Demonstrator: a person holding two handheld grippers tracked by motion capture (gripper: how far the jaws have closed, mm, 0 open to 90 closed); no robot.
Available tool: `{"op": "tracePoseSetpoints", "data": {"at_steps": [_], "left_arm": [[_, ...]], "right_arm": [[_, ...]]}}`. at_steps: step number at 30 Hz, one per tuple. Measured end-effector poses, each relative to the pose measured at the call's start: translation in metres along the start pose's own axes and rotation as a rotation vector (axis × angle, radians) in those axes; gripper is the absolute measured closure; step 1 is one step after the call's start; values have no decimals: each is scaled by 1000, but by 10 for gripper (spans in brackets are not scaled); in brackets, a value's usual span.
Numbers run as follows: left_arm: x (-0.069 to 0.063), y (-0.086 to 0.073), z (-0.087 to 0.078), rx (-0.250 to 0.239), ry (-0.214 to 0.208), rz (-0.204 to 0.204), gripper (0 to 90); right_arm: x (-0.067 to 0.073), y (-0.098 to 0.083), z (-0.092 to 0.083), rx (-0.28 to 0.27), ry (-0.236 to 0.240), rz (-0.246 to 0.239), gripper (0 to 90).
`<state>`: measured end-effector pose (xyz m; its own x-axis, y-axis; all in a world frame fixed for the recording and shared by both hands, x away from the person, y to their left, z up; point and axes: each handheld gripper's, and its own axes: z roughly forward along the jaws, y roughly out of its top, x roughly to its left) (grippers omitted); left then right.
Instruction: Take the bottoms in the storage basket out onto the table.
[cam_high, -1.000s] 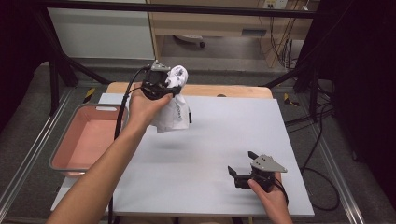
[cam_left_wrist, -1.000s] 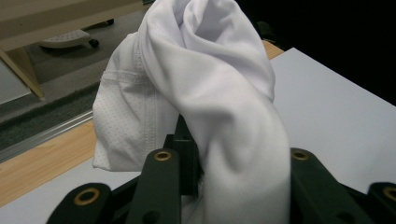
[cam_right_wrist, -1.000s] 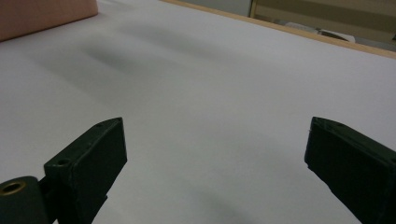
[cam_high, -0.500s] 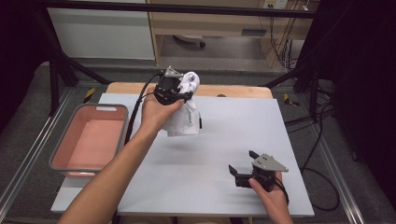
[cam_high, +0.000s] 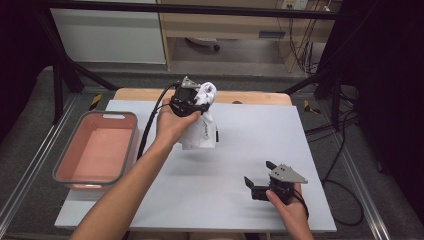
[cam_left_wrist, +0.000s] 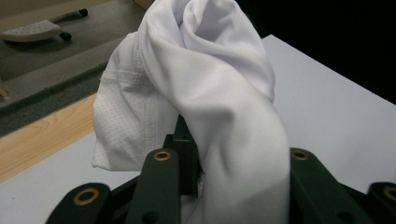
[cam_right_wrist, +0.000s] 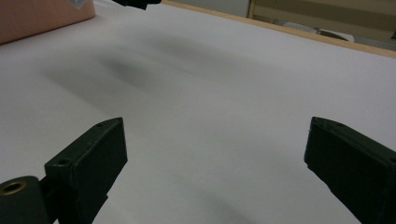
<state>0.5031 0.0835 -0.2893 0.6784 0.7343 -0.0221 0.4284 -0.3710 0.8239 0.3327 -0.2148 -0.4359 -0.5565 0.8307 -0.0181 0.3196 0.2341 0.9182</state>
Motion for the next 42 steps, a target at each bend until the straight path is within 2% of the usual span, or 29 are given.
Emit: {"op": "tracePoseSetpoints", "data": {"at_steps": [23,30,42], "left_arm": [[-7,-13,13,14,-28,-9,693],[-13,-18,18,36,-33,11,692],[-19,-25,25,52,-51,17,692]], "right_arm": [[0,0,0,3,2,-5,60],[1,0,0,5,3,-5,61],[1,-1,1,9,7,-5,60]]}}
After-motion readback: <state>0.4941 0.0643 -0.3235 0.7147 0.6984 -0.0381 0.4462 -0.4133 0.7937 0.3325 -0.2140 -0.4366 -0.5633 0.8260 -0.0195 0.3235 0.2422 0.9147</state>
